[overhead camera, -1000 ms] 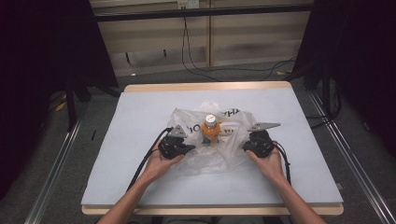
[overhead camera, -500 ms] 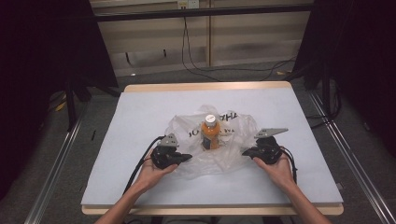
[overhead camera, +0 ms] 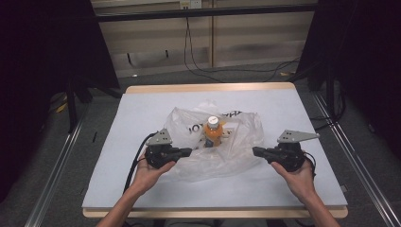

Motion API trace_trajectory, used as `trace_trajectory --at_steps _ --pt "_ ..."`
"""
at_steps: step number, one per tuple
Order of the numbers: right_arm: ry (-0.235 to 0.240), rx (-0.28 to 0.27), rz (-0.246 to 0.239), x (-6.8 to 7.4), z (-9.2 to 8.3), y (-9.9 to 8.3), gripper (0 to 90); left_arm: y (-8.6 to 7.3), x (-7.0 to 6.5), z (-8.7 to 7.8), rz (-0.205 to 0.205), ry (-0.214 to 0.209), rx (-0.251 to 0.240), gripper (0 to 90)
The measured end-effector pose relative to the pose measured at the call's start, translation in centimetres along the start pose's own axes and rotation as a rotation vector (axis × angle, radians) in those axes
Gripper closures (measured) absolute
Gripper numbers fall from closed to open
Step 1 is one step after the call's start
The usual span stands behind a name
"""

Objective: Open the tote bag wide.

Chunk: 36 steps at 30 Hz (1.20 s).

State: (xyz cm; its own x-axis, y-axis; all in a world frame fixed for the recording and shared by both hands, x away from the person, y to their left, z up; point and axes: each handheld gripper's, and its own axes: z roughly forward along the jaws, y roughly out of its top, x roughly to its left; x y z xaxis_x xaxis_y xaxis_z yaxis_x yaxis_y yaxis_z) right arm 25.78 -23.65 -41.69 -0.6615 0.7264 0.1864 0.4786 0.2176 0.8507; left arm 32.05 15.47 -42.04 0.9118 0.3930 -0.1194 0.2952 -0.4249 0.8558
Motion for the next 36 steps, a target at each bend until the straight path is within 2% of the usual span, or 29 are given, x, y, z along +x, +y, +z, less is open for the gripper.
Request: trace_trajectory --at_steps 5,10,12,13,15,16,17,18,20,21,22,23,25,28,29,30,34,36 --pt "0.008 -0.028 -0.017 0.5 -0.6 1.1 90.0 1.3 0.2 -1.0 0.019 0.013 -0.039 90.0" --pt "0.013 -0.065 -0.044 0.6 0.2 3.8 90.0 4.2 1.3 -1.5 0.039 0.041 -0.083 90.0" --pt "0.024 -0.096 -0.046 0.5 0.7 5.3 90.0 5.4 1.9 -1.3 0.059 0.082 -0.084 90.0" --pt "0.027 -0.11 -0.046 0.4 1.0 6.0 90.0 5.8 2.4 -1.1 0.04 0.079 -0.107 90.0" --pt "0.031 -0.124 -0.05 0.2 1.9 7.1 90.0 6.7 3.4 -0.4 0.045 0.102 -0.105 90.0" --pt "0.032 -0.121 -0.054 -0.1 2.4 7.5 90.0 6.9 4.0 0.1 0.03 0.11 -0.11 90.0" --pt "0.032 -0.121 -0.054 -0.1 2.4 7.5 90.0 6.9 4.0 0.1 0.03 0.11 -0.11 90.0" --pt "0.032 -0.108 -0.04 -0.6 3.8 7.8 90.0 6.9 5.3 1.3 0.016 0.132 -0.079 90.0" --pt "0.019 -0.072 -0.029 -1.5 5.4 7.3 90.0 6.3 6.5 3.0 -0.031 0.124 -0.048 90.0" --pt "0.018 -0.056 -0.017 -2.1 6.3 6.9 90.0 5.9 6.9 3.7 -0.045 0.138 -0.022 90.0" --pt "0.018 -0.056 -0.017 -2.1 6.3 6.9 90.0 5.9 6.9 3.7 -0.045 0.138 -0.022 90.0" --pt "0.014 -0.013 0.008 -3.0 7.9 6.0 90.0 5.1 7.5 4.9 -0.071 0.134 0.013 90.0" --pt "0.002 0.026 0.014 -3.8 9.2 5.1 90.0 4.5 7.6 5.7 -0.073 0.132 0.042 90.0" --pt "-0.008 0.063 0.047 -5.0 10.5 4.0 90.0 3.7 7.6 6.7 -0.067 0.132 0.103 90.0" --pt "-0.016 0.074 0.054 -5.5 10.8 3.6 90.0 3.7 7.6 6.7 -0.067 0.132 0.103 90.0" --pt "-0.026 0.09 0.062 -5.9 11.2 3.3 90.0 2.8 7.7 7.2 -0.085 0.126 0.111 90.0" --pt "-0.073 0.146 0.078 -7.6 12.6 2.0 90.0 0.8 7.9 7.9 -0.11 0.136 0.148 90.0" --pt "-0.091 0.172 0.09 -8.5 13.1 1.3 90.0 -0.2 7.8 8.0 -0.111 0.153 0.189 90.0"
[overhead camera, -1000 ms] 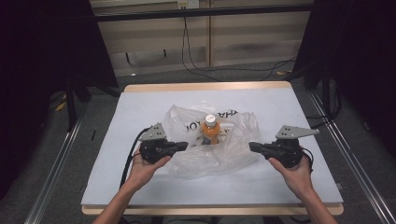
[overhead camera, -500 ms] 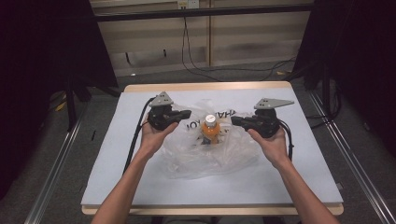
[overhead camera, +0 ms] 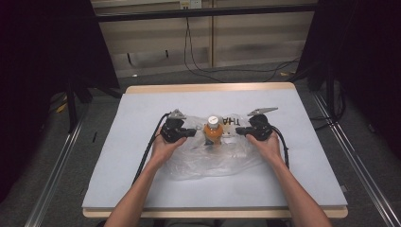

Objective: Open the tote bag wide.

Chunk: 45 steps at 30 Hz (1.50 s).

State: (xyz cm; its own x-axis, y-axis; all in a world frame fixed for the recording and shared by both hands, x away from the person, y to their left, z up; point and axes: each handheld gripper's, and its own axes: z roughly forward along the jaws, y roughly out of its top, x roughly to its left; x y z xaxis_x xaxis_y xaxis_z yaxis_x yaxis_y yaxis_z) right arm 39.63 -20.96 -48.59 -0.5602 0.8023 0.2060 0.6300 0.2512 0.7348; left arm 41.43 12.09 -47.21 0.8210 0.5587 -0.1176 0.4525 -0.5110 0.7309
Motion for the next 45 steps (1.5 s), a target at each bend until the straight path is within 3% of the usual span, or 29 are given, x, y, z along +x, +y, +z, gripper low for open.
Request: trace_trajectory --at_steps 1,3,5,9,13,15,19,22,23,26,31,34,37,40,41,45 --pt "-0.018 0.01 0.007 -0.4 0.2 -0.3 90.0 -0.5 0.0 0.2 0.004 0.007 0.015 90.0" --pt "-0.009 -0.007 0.039 -1.2 0.2 -0.5 90.0 -1.3 0.2 0.4 -0.021 -0.009 0.023 90.0" --pt "-0.041 -0.015 0.037 -1.7 0.1 -0.5 90.0 -1.7 0.2 0.0 -0.022 -0.012 0.018 90.0" --pt "-0.058 -0.018 0.059 -2.8 -0.6 -0.8 90.0 -2.2 0.0 -1.2 0.043 0.01 0.071 90.0" --pt "-0.087 -0.011 0.05 -3.3 -1.4 -1.2 90.0 -3.0 0.2 -2.5 0.053 0.035 0.091 90.0" --pt "-0.092 -0.005 0.042 -3.4 -1.7 -1.3 90.0 -4.1 1.0 -4.1 0.019 0.051 0.096 90.0" --pt "-0.061 -0.039 0.052 -3.2 -2.4 -1.0 90.0 -4.8 1.9 -5.7 -0.053 0.024 0.012 90.0" --pt "-0.041 -0.074 0.035 -2.7 -3.3 -0.4 90.0 -4.1 1.7 -7.0 -0.05 0.012 -0.063 90.0" --pt "-0.046 -0.073 0.035 -2.5 -3.6 -0.3 90.0 -4.1 1.7 -7.0 -0.05 0.012 -0.063 90.0" --pt "-0.048 -0.085 0.018 -2.1 -4.5 0.0 90.0 -3.2 1.1 -8.6 -0.034 -0.003 -0.131 90.0" --pt "-0.037 -0.14 0.012 -1.0 -6.5 0.8 90.0 -1.4 -0.5 -9.7 0.012 -0.013 -0.178 90.0" --pt "-0.039 -0.138 -0.009 -0.4 -7.4 1.3 90.0 -0.1 -1.3 -10.2 0.035 -0.023 -0.206 90.0" --pt "-0.024 -0.154 -0.031 0.3 -8.3 2.0 90.0 1.2 -2.5 -10.2 0.086 -0.042 -0.204 90.0" --pt "0.007 -0.152 -0.043 1.0 -8.7 2.5 90.0 2.1 -3.3 -9.9 0.111 -0.052 -0.188 90.0" --pt "0.035 -0.137 -0.069 1.9 -8.6 3.0 90.0 2.8 -3.7 -8.9 0.118 -0.075 -0.157 90.0" --pt "0.09 -0.093 -0.118 4.2 -7.5 3.6 90.0 3.7 -3.8 -6.0 0.117 -0.091 -0.072 90.0"
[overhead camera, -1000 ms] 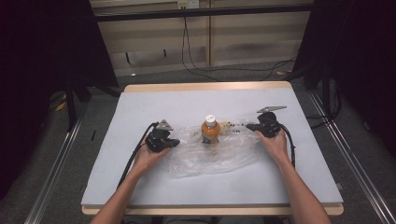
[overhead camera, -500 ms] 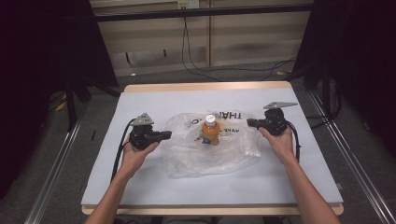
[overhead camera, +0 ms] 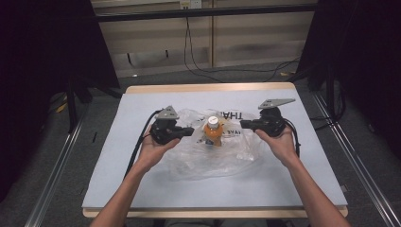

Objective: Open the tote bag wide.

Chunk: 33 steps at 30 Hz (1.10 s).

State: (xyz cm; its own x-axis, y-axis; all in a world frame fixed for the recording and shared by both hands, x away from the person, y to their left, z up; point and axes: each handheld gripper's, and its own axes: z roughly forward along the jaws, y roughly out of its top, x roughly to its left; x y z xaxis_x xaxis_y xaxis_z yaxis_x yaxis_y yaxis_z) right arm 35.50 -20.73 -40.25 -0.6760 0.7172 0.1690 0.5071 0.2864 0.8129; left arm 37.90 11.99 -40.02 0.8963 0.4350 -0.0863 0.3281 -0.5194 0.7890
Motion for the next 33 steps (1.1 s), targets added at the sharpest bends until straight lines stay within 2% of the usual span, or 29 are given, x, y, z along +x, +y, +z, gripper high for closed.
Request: trace_trajectory --at_steps 1,2,5,6,8,9,11,12,13,16,18,23,24,28,29,33 --pt "0.014 0.017 -0.013 0.4 0.5 0.1 90.0 0.0 -0.1 0.7 -0.006 -0.009 0.011 90.0" --pt "0.022 0.036 -0.029 0.8 1.0 0.2 90.0 0.1 -0.1 1.3 -0.002 -0.008 0.043 90.0" --pt "0.039 0.133 -0.066 1.1 2.7 0.4 90.0 -0.3 -0.5 2.9 0.024 -0.025 0.122 90.0" --pt "0.044 0.173 -0.067 0.9 3.3 0.3 90.0 -0.5 -0.5 3.2 0.034 -0.032 0.162 90.0" --pt "0.076 0.263 -0.055 0.2 4.7 -0.1 90.0 -1.1 -0.5 3.6 0.035 -0.053 0.199 90.0" --pt "0.065 0.312 -0.073 -0.1 5.3 -0.5 90.0 -1.5 -0.6 3.8 0.039 -0.064 0.217 90.0" --pt "0.05 0.391 -0.049 -0.8 6.4 -1.3 90.0 -2.4 -1.1 4.1 0.057 -0.064 0.268 90.0" --pt "0.05 0.391 -0.049 -0.8 6.4 -1.3 90.0 -2.4 -1.1 4.1 0.057 -0.064 0.268 90.0" --pt "-0.004 0.404 -0.048 -1.4 6.8 -1.9 90.0 -3.3 -1.5 4.1 0.061 -0.083 0.288 90.0" --pt "-0.022 0.432 -0.046 -2.4 6.7 -2.5 90.0 -4.6 -1.9 3.7 0.083 -0.109 0.323 90.0" --pt "0.0 0.454 -0.046 -2.6 6.3 -2.8 90.0 -5.5 -2.1 3.5 0.094 -0.109 0.34 90.0" --pt "0.038 0.489 -0.046 -2.9 5.1 -3.4 90.0 -6.7 -2.2 2.3 0.081 -0.135 0.328 90.0" --pt "0.046 0.493 -0.056 -2.9 4.9 -3.5 90.0 -6.9 -2.3 2.1 0.075 -0.137 0.316 90.0" --pt "0.071 0.52 -0.091 -2.9 4.1 -3.8 90.0 -7.2 -2.5 1.4 0.096 -0.137 0.339 90.0" --pt "0.076 0.529 -0.099 -3.0 3.9 -3.9 90.0 -7.3 -2.6 1.3 0.089 -0.14 0.337 90.0" --pt "0.067 0.575 -0.129 -3.3 3.0 -4.1 90.0 -7.4 -2.8 0.7 0.098 -0.125 0.368 90.0"
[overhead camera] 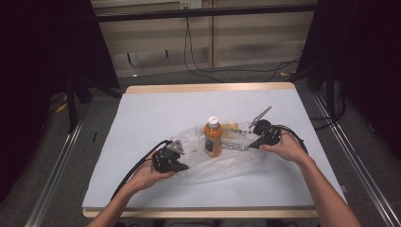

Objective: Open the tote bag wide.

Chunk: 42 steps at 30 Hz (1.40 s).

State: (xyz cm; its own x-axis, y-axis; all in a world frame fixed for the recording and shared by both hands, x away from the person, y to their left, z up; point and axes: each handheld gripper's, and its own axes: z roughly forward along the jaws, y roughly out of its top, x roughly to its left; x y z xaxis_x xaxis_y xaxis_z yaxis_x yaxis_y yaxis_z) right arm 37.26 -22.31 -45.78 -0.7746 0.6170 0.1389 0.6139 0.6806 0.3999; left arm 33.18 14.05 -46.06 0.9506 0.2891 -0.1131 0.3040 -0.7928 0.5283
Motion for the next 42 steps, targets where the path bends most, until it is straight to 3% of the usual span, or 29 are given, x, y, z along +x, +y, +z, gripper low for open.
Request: trace_trajectory --at_steps 2,6,8,10,12,15,16,18,20,22,27,28,29,30,31,34,35,36,37,38,39,42 --pt "0.007 0.0 0.002 -0.1 -0.2 -0.3 90.0 0.0 0.0 -0.1 -0.001 -0.006 -0.006 90.0" --pt "0.018 -0.018 0.001 -0.1 -0.1 -0.2 90.0 1.1 0.2 -1.2 0.006 -0.011 -0.104 90.0" --pt "0.035 -0.051 0.008 -0.1 0.0 0.2 90.0 1.7 0.3 -1.6 0.008 -0.01 -0.122 90.0" --pt "0.032 -0.07 0.002 0.0 0.1 0.9 90.0 3.7 0.8 -2.1 0.015 -0.003 -0.169 90.0" --pt "0.033 -0.073 0.0 0.1 0.4 1.7 90.0 5.0 1.8 -2.1 0.012 0.012 -0.171 90.0" --pt "0.041 -0.082 0.006 0.1 0.8 2.8 90.0 6.3 4.1 -1.5 -0.029 0.021 -0.185 90.0" --pt "0.035 -0.089 0.007 0.1 1.1 3.2 90.0 6.7 4.8 -1.1 -0.068 0.018 -0.209 90.0" --pt "0.044 -0.094 0.004 0.4 1.6 3.7 90.0 7.3 6.4 -0.4 -0.106 0.027 -0.228 90.0" --pt "0.05 -0.075 -0.02 1.1 2.1 4.1 90.0 7.9 7.6 0.2 -0.145 0.04 -0.23 90.0" --pt "0.054 -0.058 -0.041 1.8 2.5 4.0 90.0 8.3 8.6 0.7 -0.16 0.076 -0.181 90.0" --pt "0.078 -0.075 -0.055 2.3 2.1 2.6 90.0 7.4 11.1 2.9 -0.219 0.1 -0.109 90.0" --pt "0.078 -0.073 -0.069 2.6 2.0 2.3 90.0 7.2 11.0 3.6 -0.293 0.123 -0.146 90.0" --pt "0.078 -0.061 -0.078 2.8 1.8 1.9 90.0 6.9 11.2 3.9 -0.292 0.144 -0.133 90.0" --pt "0.076 -0.054 -0.088 3.0 1.6 1.5 90.0 6.6 11.3 4.0 -0.272 0.139 -0.113 90.0" --pt "0.076 -0.046 -0.089 3.1 1.3 1.1 90.0 6.5 11.2 4.0 -0.288 0.145 -0.134 90.0" --pt "0.078 -0.033 -0.1 2.9 0.6 -0.2 90.0 6.2 11.3 3.6 -0.283 0.191 -0.107 90.0" --pt "0.081 -0.031 -0.1 2.8 0.4 -0.5 90.0 6.1 11.4 3.4 -0.29 0.189 -0.105 90.0" --pt "0.088 -0.03 -0.106 2.7 0.2 -0.9 90.0 5.9 11.7 3.1 -0.268 0.19 -0.072 90.0" --pt "0.086 -0.02 -0.12 2.8 0.1 -1.2 90.0 5.8 11.6 3.2 -0.286 0.227 -0.088 90.0" --pt "0.089 -0.011 -0.122 2.9 -0.1 -1.5 90.0 5.8 11.6 3.1 -0.287 0.232 -0.084 90.0" --pt "0.094 -0.004 -0.118 3.0 -0.2 -1.8 90.0 5.7 11.7 2.9 -0.266 0.229 -0.06 90.0" --pt "0.103 0.017 -0.124 3.3 -0.5 -2.1 90.0 5.5 11.1 2.7 -0.276 0.204 -0.137 90.0"
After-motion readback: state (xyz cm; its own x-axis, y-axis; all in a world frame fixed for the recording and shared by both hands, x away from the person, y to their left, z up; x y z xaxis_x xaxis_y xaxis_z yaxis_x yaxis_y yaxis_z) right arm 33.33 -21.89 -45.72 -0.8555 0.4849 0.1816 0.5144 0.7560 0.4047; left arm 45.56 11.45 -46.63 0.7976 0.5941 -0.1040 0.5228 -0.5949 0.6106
